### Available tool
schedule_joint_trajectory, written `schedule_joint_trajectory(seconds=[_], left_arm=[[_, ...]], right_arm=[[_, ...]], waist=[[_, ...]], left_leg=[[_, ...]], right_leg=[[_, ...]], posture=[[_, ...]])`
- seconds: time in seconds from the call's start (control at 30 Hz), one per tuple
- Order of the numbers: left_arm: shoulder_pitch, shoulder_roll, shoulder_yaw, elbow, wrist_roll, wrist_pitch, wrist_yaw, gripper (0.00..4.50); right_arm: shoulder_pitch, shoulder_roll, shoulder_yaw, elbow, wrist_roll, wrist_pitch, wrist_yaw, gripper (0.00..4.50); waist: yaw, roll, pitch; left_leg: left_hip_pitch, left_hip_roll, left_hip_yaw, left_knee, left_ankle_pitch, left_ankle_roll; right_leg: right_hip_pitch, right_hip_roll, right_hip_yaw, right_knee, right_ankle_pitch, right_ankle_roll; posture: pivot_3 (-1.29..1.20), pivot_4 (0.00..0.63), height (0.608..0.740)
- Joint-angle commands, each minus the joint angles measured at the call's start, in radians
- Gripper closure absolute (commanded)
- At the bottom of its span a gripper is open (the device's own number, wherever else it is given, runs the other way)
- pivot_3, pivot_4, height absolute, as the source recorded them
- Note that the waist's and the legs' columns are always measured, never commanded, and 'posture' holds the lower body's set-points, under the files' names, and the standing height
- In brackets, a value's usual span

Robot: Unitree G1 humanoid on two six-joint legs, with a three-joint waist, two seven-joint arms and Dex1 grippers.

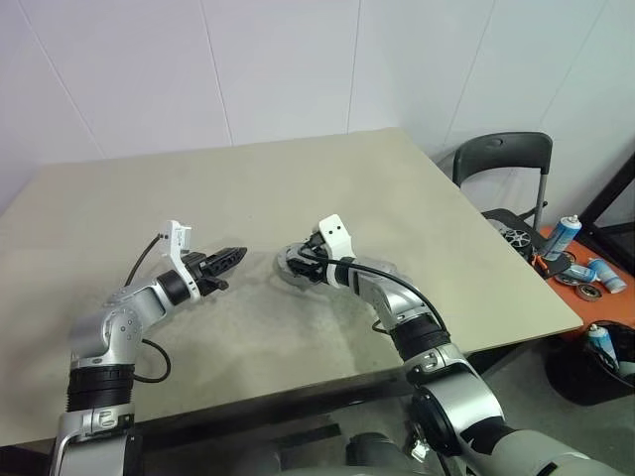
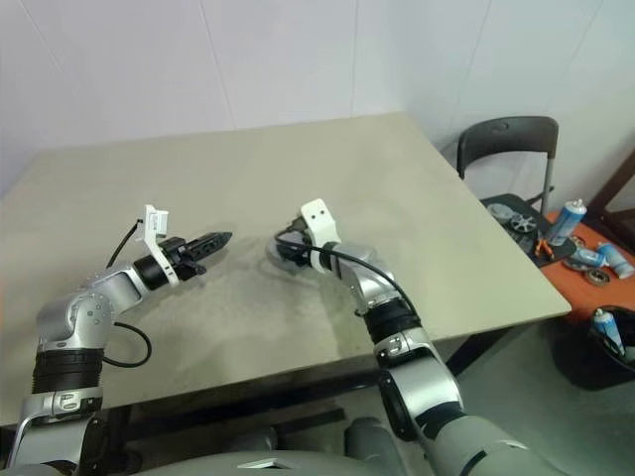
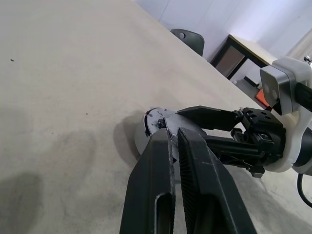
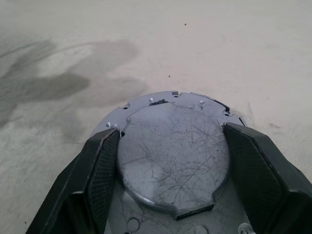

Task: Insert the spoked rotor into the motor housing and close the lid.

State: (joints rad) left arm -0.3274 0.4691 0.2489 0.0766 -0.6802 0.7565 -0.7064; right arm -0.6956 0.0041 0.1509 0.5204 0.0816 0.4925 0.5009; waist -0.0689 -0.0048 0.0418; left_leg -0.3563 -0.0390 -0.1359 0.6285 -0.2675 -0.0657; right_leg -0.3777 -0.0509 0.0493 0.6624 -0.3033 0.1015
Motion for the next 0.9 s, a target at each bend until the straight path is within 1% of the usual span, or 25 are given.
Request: schedule_joint_trajectory(seconds=[0.03,0.17,0.37,0.53,0.7,0.9], left_arm=[[-0.018,0.005,0.019,-0.012,-0.006,-0.015,0.002,4.17],[-0.018,0.005,0.019,-0.012,-0.006,-0.015,0.002,4.17],[-0.016,0.001,0.016,-0.016,-0.006,-0.013,0.007,4.17],[-0.011,-0.001,0.015,-0.022,-0.008,-0.014,0.011,4.17],[-0.013,0.0,0.017,-0.015,-0.006,-0.017,0.009,4.17],[-0.02,-0.002,0.011,-0.007,-0.002,-0.019,0.008,4.17]], right_arm=[[-0.022,0.012,0.012,-0.045,0.009,0.017,0.016,1.48],[-0.034,0.019,0.011,-0.059,0.02,0.041,0.019,1.48],[-0.048,0.03,0.035,-0.035,-0.003,0.073,0.002,1.48],[-0.071,0.047,0.003,-0.055,0.034,0.142,0.011,1.48],[-0.079,0.034,0.012,-0.085,0.045,0.18,0.038,1.48],[-0.079,0.021,0.031,-0.032,0.004,0.119,0.022,1.48]], waist=[[-0.001,0.0,0.0],[-0.001,0.0,0.0],[-0.002,0.0,0.0],[-0.003,0.0,0.0],[0.0,0.0,0.0],[0.0,0.0,0.0]], left_leg=[[0.0,0.0,0.0,0.0,0.0,0.0],[-0.001,0.0,0.0,-0.001,0.0,0.0],[-0.001,0.0,0.0,-0.001,0.0,0.0],[0.0,0.0,0.0,-0.001,0.0,0.0],[-0.002,0.0,0.0,-0.001,0.0,0.0],[-0.002,0.0,0.0,-0.001,0.0,0.0]], right_leg=[[0.0,0.0,0.0,0.0,0.0,0.0],[-0.001,0.0,0.0,0.0,0.0,0.0],[-0.001,0.0,0.0,0.0,0.0,0.0],[-0.002,0.0,0.001,0.0,0.0,0.0],[-0.002,0.0,0.001,0.0,0.0,0.0],[-0.003,0.0,0.001,-0.001,0.0,0.0]], posture=[[0.0,0.0,0.74],[0.0,0.0,0.74],[0.0,0.0,0.74],[0.0,0.0,0.74],[0.0,0.0,0.74],[0.0,0.0,0.74]])
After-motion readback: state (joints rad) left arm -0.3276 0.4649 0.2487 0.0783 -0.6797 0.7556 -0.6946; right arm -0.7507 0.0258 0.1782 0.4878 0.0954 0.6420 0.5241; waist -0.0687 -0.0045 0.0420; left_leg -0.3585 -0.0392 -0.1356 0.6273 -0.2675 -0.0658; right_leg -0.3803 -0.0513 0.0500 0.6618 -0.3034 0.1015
